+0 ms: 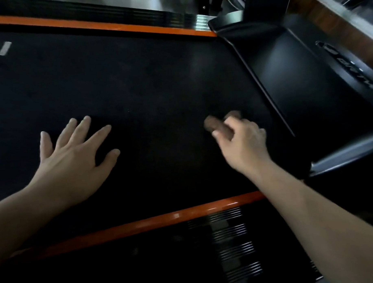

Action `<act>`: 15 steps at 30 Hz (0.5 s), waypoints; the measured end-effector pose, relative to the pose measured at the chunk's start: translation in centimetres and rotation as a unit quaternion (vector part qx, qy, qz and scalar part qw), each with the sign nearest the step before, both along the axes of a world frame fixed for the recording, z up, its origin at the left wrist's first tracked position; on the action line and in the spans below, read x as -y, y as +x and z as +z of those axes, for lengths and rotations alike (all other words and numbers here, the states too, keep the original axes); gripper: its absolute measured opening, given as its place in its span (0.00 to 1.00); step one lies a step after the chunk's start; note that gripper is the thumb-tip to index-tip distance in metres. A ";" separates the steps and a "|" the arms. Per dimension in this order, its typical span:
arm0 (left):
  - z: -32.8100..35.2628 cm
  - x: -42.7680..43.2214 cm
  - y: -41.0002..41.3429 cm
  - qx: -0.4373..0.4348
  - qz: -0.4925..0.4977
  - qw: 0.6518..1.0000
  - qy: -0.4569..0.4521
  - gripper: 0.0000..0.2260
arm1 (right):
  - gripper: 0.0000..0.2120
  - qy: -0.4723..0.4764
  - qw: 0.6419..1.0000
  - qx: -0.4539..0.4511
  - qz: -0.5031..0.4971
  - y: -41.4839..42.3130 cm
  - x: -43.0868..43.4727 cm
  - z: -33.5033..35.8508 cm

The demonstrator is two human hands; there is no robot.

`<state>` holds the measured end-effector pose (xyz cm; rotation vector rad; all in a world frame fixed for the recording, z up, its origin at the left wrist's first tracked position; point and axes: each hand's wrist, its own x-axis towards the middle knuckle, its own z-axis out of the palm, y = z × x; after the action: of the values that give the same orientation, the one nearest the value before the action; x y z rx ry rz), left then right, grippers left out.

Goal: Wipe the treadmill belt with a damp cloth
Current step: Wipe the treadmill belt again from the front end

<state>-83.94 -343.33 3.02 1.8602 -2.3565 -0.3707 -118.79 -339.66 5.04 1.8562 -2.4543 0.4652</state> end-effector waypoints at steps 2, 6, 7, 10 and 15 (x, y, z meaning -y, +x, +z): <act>-0.4 0.0 0.2 0.004 -0.001 1.000 -0.003 0.34 | 0.15 0.046 0.997 -0.031 0.047 0.0 -0.8 0.8; -0.9 0.2 1.1 0.013 -0.010 1.000 -0.010 0.34 | 0.17 0.090 0.990 -0.093 -0.057 -4.9 0.6 2.4; -1.0 0.1 1.2 0.015 -0.012 1.000 -0.013 0.34 | 0.17 0.087 0.990 -0.079 -0.084 -5.6 0.2 2.3; -1.2 -0.6 1.2 0.014 -0.011 1.000 -0.020 0.33 | 0.19 0.081 0.989 -0.037 -0.118 -5.7 -1.3 1.8; -1.1 -0.8 0.8 0.004 -0.009 1.000 -0.023 0.36 | 0.18 0.082 0.985 -0.076 -0.129 -6.3 -2.8 2.4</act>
<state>-83.19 -342.57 1.90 1.8259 -2.3668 -0.3090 -125.06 -336.87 7.46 1.5215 -2.6428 0.1074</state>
